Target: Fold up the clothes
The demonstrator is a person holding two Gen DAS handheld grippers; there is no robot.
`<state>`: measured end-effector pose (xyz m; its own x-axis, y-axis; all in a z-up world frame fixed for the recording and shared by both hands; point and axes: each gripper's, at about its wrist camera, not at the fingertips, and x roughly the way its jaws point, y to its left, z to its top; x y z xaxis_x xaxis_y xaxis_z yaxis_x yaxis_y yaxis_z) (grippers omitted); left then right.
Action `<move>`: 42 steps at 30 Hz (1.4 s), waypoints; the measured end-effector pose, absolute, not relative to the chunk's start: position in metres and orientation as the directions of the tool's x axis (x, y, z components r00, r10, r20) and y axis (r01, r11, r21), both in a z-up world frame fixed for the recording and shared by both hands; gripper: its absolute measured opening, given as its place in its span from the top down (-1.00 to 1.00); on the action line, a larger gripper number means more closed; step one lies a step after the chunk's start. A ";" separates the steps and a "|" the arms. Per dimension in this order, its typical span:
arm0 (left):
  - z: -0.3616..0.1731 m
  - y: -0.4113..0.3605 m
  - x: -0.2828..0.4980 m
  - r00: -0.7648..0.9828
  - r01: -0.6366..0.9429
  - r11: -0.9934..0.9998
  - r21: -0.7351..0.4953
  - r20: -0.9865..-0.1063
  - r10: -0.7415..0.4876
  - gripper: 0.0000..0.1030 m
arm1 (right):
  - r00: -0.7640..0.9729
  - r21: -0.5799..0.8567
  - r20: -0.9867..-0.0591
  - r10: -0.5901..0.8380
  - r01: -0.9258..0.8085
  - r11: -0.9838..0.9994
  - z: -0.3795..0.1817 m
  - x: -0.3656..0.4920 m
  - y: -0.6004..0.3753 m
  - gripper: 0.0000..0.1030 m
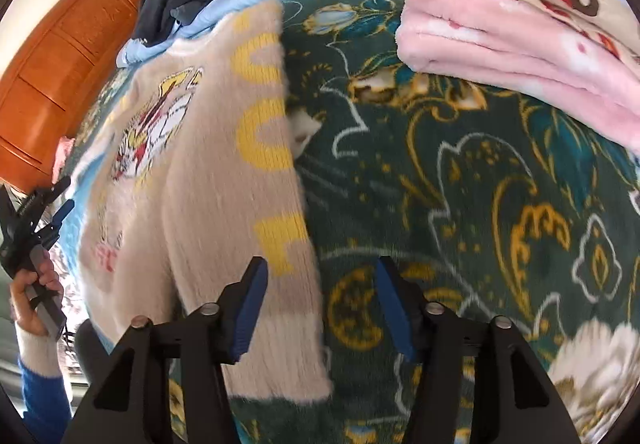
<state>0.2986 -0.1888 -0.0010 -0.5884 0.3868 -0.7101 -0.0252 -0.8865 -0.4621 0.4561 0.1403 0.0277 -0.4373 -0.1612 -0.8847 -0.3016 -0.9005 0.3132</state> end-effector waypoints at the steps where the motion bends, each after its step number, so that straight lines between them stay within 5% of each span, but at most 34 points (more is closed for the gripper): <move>1: -0.005 -0.179 0.305 -0.576 -0.038 -0.883 -0.468 -0.712 0.402 -0.22 | -0.436 0.310 -0.885 -0.162 -0.295 -0.904 0.028 0.459 0.136 0.14; 8: -0.007 -0.164 0.333 -0.576 -0.073 -0.886 -0.459 -0.706 0.413 -0.22 | -0.401 0.214 -0.911 -0.099 -0.251 -0.944 0.029 0.466 0.108 0.81; 17: -0.007 -0.174 0.342 -0.605 -0.037 -0.877 -0.479 -0.688 0.401 -0.22 | -0.368 -0.223 -0.851 0.375 -0.393 -0.892 0.068 0.482 0.154 0.85; 22: -0.007 -0.154 0.344 -0.606 -0.084 -0.901 -0.425 -0.696 0.385 -0.22 | -0.337 -0.269 -0.826 0.452 -0.470 -0.841 0.073 0.484 0.204 0.85; 30: -0.012 -0.117 0.354 -0.600 -0.191 -0.936 -0.297 -0.719 0.350 -0.22 | -0.395 -0.114 -0.838 0.376 -0.548 -0.829 0.083 0.485 0.250 0.84; 37: -0.007 -0.106 0.360 -0.618 -0.212 -0.933 -0.290 -0.700 0.358 -0.22 | -0.479 0.075 -0.823 0.306 -0.625 -0.777 0.088 0.528 0.277 0.61; 39: -0.006 -0.104 0.363 -0.626 -0.216 -0.930 -0.298 -0.689 0.366 -0.22 | -0.519 0.186 -0.820 0.240 -0.639 -0.746 0.077 0.543 0.287 0.11; 42: -0.005 -0.101 0.366 -0.632 -0.231 -0.928 -0.291 -0.681 0.370 -0.22 | -0.564 0.328 -0.810 0.160 -0.662 -0.674 0.057 0.562 0.290 0.02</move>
<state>0.3663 -0.1006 -0.0050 -0.6320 0.3705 -0.6807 -0.2307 -0.9284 -0.2912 0.5625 0.2901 0.0571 -0.5643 0.1598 -0.8099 -0.6619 -0.6739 0.3282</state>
